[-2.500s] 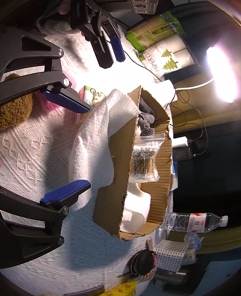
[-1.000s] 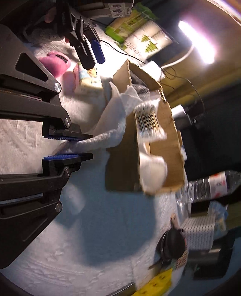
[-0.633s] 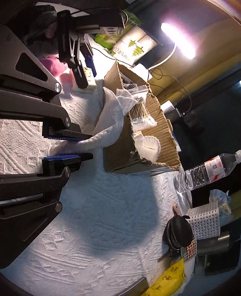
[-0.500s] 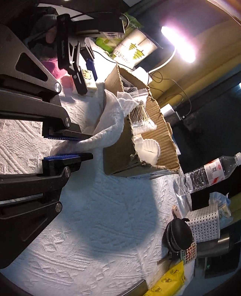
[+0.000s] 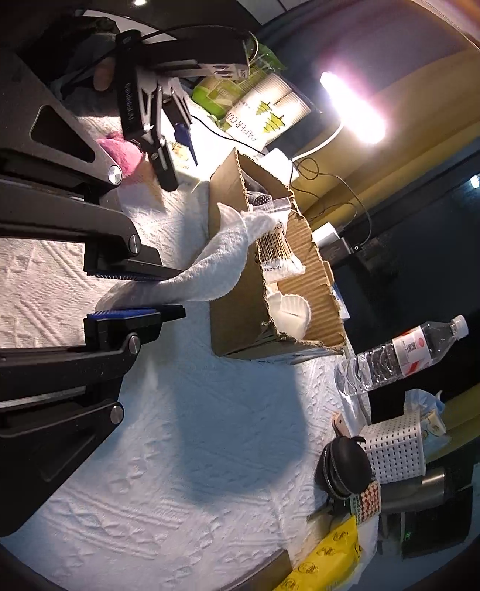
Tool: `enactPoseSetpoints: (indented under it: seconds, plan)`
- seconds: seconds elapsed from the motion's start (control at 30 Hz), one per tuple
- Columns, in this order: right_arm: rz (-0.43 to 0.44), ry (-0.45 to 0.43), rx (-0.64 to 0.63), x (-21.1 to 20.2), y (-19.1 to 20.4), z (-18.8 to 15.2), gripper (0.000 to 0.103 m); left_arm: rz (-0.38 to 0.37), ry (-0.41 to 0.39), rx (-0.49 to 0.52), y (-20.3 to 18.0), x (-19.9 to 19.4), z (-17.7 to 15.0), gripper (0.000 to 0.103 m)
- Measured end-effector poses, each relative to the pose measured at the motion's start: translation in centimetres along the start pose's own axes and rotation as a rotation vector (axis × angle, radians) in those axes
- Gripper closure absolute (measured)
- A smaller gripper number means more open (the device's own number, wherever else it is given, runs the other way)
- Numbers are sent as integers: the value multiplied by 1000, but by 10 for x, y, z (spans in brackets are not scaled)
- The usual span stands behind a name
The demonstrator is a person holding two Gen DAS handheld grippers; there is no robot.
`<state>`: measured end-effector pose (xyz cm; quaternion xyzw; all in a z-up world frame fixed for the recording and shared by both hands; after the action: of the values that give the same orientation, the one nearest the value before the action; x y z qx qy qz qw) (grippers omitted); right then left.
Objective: Organize soft objects
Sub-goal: 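Grasp the duck-print tissue pack with the left gripper while the right lifts the paper towel, then regrasp the white paper towel with the right gripper and lift it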
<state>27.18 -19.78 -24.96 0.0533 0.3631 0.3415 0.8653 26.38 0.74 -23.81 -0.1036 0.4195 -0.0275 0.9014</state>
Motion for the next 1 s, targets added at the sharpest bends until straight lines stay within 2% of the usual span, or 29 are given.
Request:
enactPoseSetpoints:
  seconds: [0.13, 0.7, 0.83, 1.0]
  plan:
    - [-7, -22, 0, -12, 2, 4, 89, -32, -26, -13, -2, -14, 3, 25]
    - [-35, -121, -101, -47, 34, 52, 89, -53, -152, -3, 4, -64, 38, 25]
    - [-47, -112, -113, -43, 36, 57, 89, -58, -160, -1, 5, -66, 39, 25]
    - [-75, -65, -95, -27, 27, 43, 89, -59, -137, -5, 6, -60, 30, 25]
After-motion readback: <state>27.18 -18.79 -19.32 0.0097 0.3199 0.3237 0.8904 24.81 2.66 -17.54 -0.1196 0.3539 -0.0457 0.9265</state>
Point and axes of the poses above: each gripper's, at about its wrist camera, not at the fingertips, and x roughly the way its jaws point, y to its left, z to its top, the point moved 9 cm from there along x, roughly the way its jaws point, and after that the axes turned 7 degrees about -x, right-handed, at the moved point
